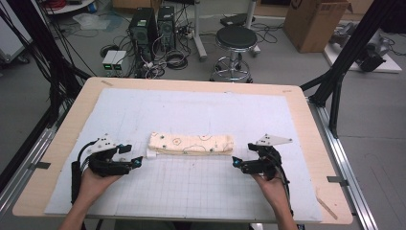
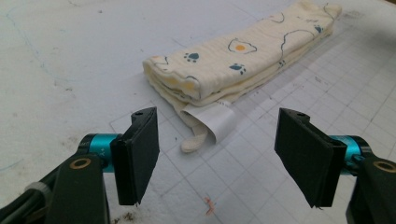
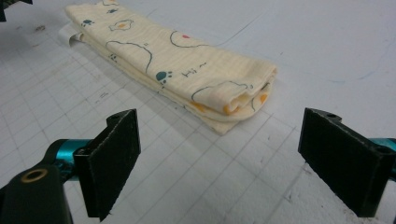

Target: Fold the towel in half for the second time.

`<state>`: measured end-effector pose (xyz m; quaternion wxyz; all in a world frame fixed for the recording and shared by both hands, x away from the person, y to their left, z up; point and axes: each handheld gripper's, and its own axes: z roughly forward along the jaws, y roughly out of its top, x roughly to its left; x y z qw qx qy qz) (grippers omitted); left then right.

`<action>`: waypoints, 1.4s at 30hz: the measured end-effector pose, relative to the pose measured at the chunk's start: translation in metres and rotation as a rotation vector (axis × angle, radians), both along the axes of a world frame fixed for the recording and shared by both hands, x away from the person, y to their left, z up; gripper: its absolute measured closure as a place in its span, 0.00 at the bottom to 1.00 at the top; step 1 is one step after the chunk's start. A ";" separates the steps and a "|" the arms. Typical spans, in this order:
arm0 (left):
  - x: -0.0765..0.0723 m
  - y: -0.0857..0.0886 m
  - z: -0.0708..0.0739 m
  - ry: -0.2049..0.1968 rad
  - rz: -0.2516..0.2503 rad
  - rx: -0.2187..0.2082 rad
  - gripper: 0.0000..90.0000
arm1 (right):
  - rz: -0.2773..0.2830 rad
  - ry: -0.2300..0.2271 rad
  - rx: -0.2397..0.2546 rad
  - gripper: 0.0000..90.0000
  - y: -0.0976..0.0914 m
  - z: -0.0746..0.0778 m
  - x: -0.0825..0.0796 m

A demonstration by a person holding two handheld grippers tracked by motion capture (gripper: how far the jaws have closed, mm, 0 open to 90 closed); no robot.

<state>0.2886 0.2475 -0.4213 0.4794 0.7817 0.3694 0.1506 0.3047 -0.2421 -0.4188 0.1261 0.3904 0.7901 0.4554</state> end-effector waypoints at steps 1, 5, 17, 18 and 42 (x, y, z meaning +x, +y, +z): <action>-0.001 0.000 0.000 0.001 -0.003 0.005 0.34 | 0.000 0.002 -0.003 0.14 0.000 0.000 -0.001; -0.004 0.000 0.000 0.000 -0.001 0.001 0.33 | -0.001 -0.006 -0.003 0.14 -0.002 0.000 -0.006; -0.012 0.002 0.000 -0.012 -0.005 0.003 0.32 | -0.003 -0.018 -0.017 0.14 -0.006 -0.002 -0.019; -0.013 0.002 0.000 -0.012 -0.006 0.008 0.32 | -0.002 -0.020 -0.015 0.14 -0.006 -0.002 -0.019; -0.037 0.008 -0.002 -0.019 0.007 0.015 0.32 | -0.010 -0.019 -0.031 0.14 -0.018 -0.007 -0.045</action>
